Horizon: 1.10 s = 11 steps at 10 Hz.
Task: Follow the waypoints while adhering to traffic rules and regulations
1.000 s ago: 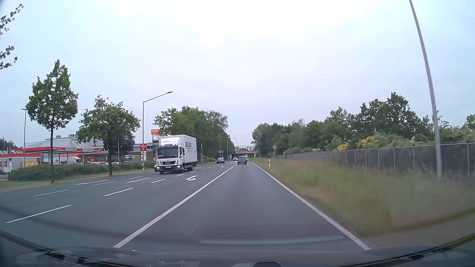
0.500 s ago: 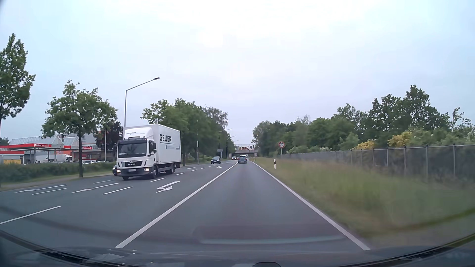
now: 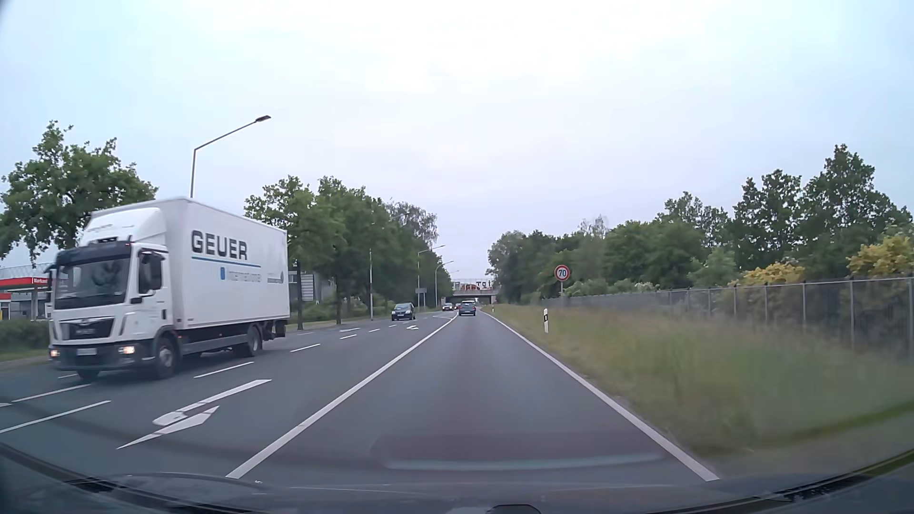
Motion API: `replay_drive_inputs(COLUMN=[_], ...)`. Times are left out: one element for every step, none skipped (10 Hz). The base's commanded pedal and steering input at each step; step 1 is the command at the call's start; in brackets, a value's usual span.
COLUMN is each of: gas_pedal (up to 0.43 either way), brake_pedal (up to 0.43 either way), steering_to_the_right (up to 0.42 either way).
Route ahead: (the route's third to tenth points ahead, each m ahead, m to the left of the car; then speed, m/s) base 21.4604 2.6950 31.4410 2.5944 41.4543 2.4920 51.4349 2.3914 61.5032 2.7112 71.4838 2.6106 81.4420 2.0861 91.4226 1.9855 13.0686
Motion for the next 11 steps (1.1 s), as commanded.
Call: replay_drive_inputs(gas_pedal=[0.228, 0.228, 0.220, 0.220, 0.220, 0.220, 0.220, 0.220, 0.220, 0.220, 0.220], brake_pedal=[0.000, 0.000, 0.000, 0.000, 0.000, 0.000, 0.000, 0.000, 0.000, 0.000, 0.000], steering_to_the_right=[-0.003, -0.003, -0.003, -0.003, -0.002, -0.001, -0.001, -0.002, -0.001, -0.001, -0.001])
